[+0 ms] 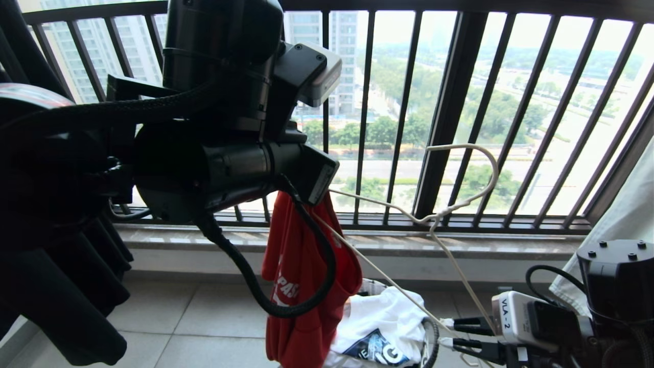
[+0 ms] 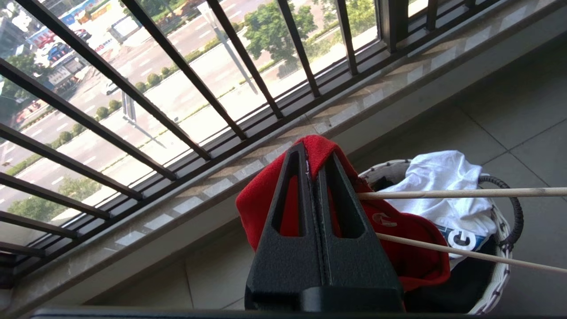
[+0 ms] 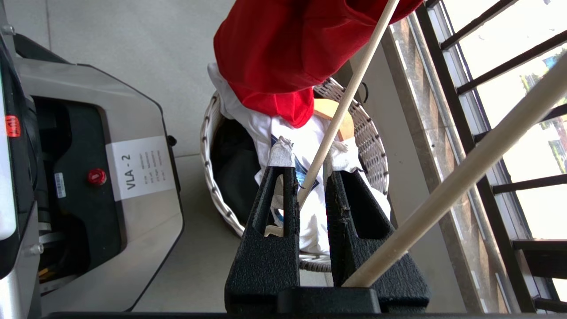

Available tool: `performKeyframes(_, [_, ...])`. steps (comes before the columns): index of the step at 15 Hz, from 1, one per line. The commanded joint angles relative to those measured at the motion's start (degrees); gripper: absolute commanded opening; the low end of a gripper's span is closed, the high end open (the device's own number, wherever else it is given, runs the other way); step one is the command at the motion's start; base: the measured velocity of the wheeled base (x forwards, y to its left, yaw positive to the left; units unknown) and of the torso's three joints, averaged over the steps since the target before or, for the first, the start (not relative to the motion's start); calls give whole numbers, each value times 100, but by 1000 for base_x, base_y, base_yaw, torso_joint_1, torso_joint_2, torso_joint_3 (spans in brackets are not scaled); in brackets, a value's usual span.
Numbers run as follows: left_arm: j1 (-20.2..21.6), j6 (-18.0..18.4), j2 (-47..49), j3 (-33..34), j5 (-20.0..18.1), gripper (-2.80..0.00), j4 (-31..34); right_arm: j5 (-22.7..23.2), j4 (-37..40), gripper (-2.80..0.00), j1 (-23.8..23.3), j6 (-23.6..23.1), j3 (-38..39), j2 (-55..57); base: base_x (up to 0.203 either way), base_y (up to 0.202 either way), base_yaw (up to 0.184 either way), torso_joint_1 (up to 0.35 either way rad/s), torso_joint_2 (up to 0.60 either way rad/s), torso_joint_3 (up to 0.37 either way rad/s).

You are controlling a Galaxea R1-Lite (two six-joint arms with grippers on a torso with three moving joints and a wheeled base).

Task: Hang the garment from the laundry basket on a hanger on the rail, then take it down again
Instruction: Hang the clothes on the clothes rack

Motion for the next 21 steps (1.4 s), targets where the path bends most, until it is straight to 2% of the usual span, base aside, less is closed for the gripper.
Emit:
performKeyframes(1, [70,13,235,-233,23,-280,-91,21,-15,-280,145,-24,36,3,0,0,0,0,0,0])
performKeyframes(5, [110,-79,447,-623,14,-280,-99,2,-6,-280,337,-9,84,47,0,0,0,0,0,0])
performKeyframes(9, [-374,-641,394,-501,5,-280,-36,10,-24,-280,315,35,31,47,0,0,0,0,0,0])
performKeyframes(14, [-915,-834,313,-224,-6,-280,-32,29,-24,-280,20,66,-90,28,0,0,0,0,0,0])
performKeyframes(16, [-1109,-977,323,-178,-14,-280,-32,69,-32,-280,-25,331,-134,-5,0,0,0,0,0,0])
performKeyframes(19, [-1250,-979,334,-179,-16,-280,-32,179,-33,-280,-34,430,-175,-23,0,0,0,0,0,0])
performKeyframes(21, [-1307,-979,291,-136,-22,-280,-32,266,-40,-280,-43,673,-215,-23,0,0,0,0,0,0])
